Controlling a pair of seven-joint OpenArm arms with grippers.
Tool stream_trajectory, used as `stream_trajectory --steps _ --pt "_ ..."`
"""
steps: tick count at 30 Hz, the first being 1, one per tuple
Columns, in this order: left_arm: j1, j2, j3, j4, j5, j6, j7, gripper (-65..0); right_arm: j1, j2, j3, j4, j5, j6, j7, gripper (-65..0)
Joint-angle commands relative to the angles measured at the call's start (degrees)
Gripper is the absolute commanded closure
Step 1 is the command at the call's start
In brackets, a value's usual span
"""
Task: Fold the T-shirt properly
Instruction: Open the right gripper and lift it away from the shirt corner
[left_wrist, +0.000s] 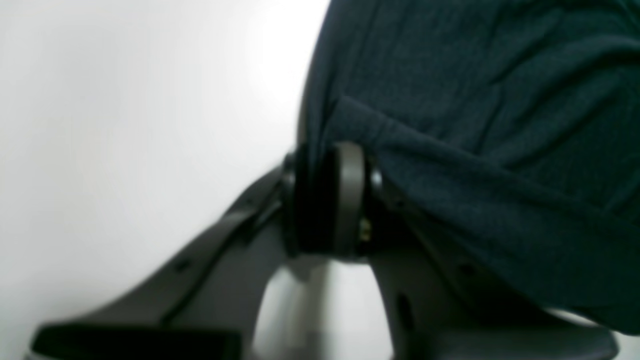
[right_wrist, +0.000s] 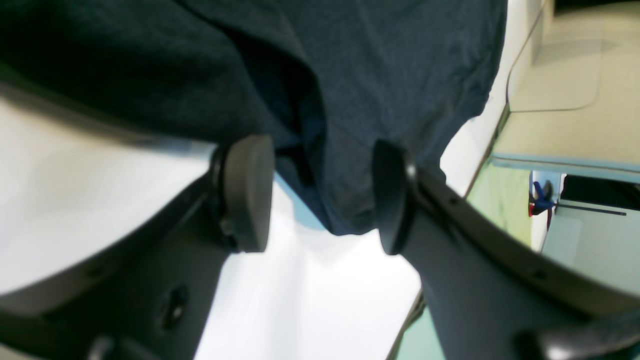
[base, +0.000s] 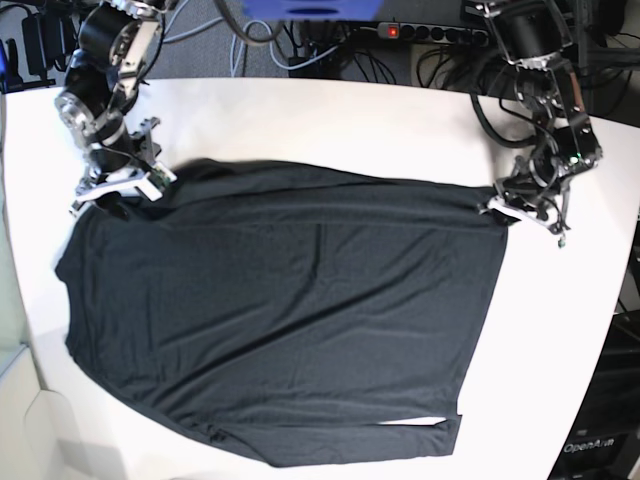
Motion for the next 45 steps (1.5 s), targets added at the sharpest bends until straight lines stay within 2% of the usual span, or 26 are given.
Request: stream_trajectory --steps 1,10,12,14,19,22,27,31,35,41,45 --pt "-0.4 -0.3 0.0 0.5 0.0 0.0 0.5 -9.1 0.6 0.3 0.0 0.8 0.8 -0.5 0.6 -32.4" --pt "-0.7 -0.3 -0.2 1.0 -0.5 0.1 0.5 -8.7 0.6 0.3 0.0 1.0 0.8 -0.5 0.7 -32.4" --pt "-1.6 -0.3 -0.2 1.1 -0.6 0.1 0.5 -7.0 0.6 0.3 0.0 1.1 0.8 -0.5 0.7 -32.4" --pt "-2.1 -0.3 -0.2 0.7 -0.6 0.1 0.5 -2.5 0.6 0.3 0.0 1.2 0.8 -0.5 0.7 -32.4" --pt "-2.2 -0.2 -0.2 1.1 -0.6 0.1 0.5 -3.1 0.8 0.3 0.6 1.3 1.1 -0.6 0.6 -32.4" --pt "-2.2 -0.2 -0.2 1.1 -0.6 0.1 0.5 -3.1 2.3 0.3 2.2 1.3 3.9 -0.6 0.6 -32.4" --pt "-2.2 -0.2 -0.4 1.2 -0.6 0.1 0.5 -2.9 4.9 0.3 5.1 1.3 4.3 -0.5 0.6 -32.4" --pt "-2.2 -0.2 -0.4 1.2 -0.6 0.1 0.5 -2.9 6.0 -0.5 7.4 1.4 9.1 -0.3 0.6 -32.4" --pt "-2.2 -0.2 -0.2 1.2 -0.6 0.0 0.5 -2.9 4.2 -0.4 7.4 1.3 9.2 -0.2 1.2 -32.4" --pt "-2.3 -0.4 -0.2 1.2 -0.6 0.0 0.5 -2.9 -2.6 2.4 6.2 1.2 9.0 -0.2 7.4 -32.4" --pt "-2.3 -0.4 -0.3 1.1 -0.6 -0.1 0.5 -2.8 -4.5 2.8 6.3 0.9 9.0 -0.2 11.0 -32.4"
